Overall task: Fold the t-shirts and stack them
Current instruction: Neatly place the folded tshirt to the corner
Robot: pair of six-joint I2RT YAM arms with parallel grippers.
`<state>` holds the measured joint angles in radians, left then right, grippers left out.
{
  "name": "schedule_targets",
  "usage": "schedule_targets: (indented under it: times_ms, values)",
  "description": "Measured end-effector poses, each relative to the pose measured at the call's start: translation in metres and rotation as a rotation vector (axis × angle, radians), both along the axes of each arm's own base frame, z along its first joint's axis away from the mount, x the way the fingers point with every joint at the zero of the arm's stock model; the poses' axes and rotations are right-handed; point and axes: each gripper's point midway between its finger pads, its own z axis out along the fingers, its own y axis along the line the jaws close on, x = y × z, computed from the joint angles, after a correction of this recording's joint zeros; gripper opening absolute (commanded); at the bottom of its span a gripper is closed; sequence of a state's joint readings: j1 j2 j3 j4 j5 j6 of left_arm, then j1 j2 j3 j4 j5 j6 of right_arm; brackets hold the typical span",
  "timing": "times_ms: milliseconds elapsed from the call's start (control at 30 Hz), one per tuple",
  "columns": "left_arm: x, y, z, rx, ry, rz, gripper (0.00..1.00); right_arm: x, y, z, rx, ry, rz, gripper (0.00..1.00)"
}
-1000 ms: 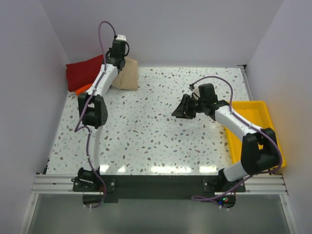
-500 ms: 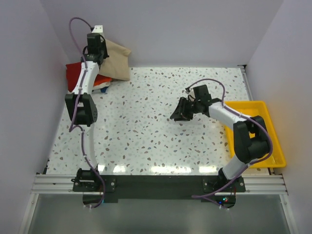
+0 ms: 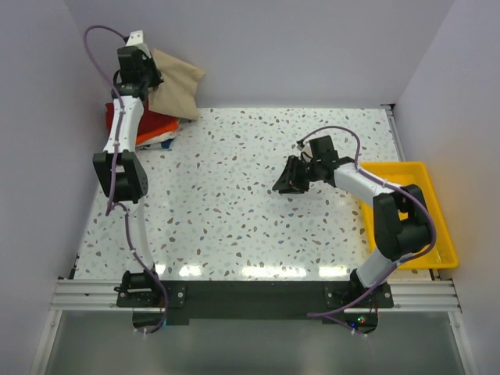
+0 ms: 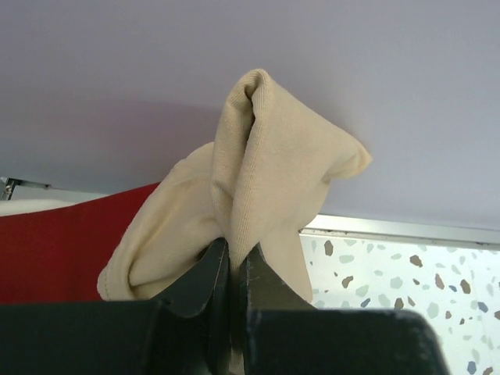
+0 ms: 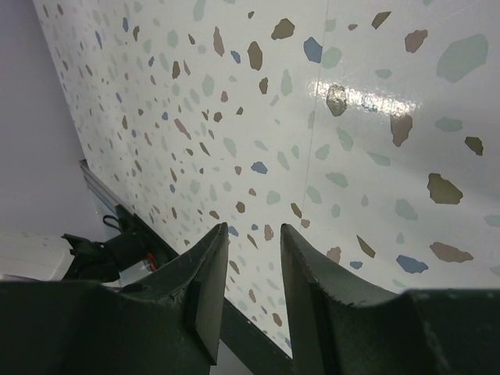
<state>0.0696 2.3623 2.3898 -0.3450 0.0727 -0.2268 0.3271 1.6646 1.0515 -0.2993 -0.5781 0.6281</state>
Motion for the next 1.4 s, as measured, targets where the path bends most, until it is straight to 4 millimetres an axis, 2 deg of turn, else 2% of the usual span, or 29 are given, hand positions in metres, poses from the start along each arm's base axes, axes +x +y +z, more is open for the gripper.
schedule_targets:
  times_ms: [667, 800, 900, 1000, 1067, 1100, 1167, 1200, 1267, 1333, 1400]
  values:
    - [-0.009, -0.007, 0.069, -0.107, -0.138, -0.040, 0.00, 0.001, 0.000, 0.004, 0.004, -0.011, -0.001, 0.37]
    - [-0.012, 0.002, 0.076, -0.120, -0.148, -0.031, 0.00, 0.001, 0.000, 0.006, 0.005, -0.017, -0.001, 0.37]
    - [-0.016, 0.020, 0.075, -0.140, -0.147, -0.012, 0.00, 0.000, 0.000, 0.007, 0.005, -0.017, -0.001, 0.37]
    - [-0.021, 0.052, 0.062, -0.172, -0.130, 0.030, 0.00, 0.001, 0.000, 0.006, 0.003, -0.018, -0.002, 0.37]
    - [-0.025, 0.079, 0.045, -0.207, -0.106, 0.057, 0.00, 0.001, 0.000, 0.006, 0.003, -0.018, -0.003, 0.37]
    - [-0.027, 0.094, 0.034, -0.227, -0.087, 0.076, 0.10, 0.001, 0.000, 0.006, 0.003, -0.018, -0.002, 0.37]
    - [-0.031, 0.123, 0.010, -0.272, -0.055, 0.111, 0.23, 0.001, 0.000, 0.006, 0.002, -0.018, -0.002, 0.37]
    - [-0.032, 0.135, -0.004, -0.292, -0.037, 0.125, 0.40, 0.001, 0.000, 0.006, 0.002, -0.018, -0.002, 0.37]
    - [-0.034, 0.157, -0.031, -0.332, -0.001, 0.160, 0.59, 0.001, 0.000, 0.006, 0.001, -0.018, -0.002, 0.37]
    - [-0.040, 0.174, -0.065, -0.368, 0.052, 0.203, 0.64, 0.001, 0.000, 0.006, -0.001, -0.019, -0.002, 0.37]
    - [-0.046, 0.174, -0.085, -0.386, 0.095, 0.217, 0.68, 0.000, 0.001, 0.006, -0.001, -0.019, -0.001, 0.37]
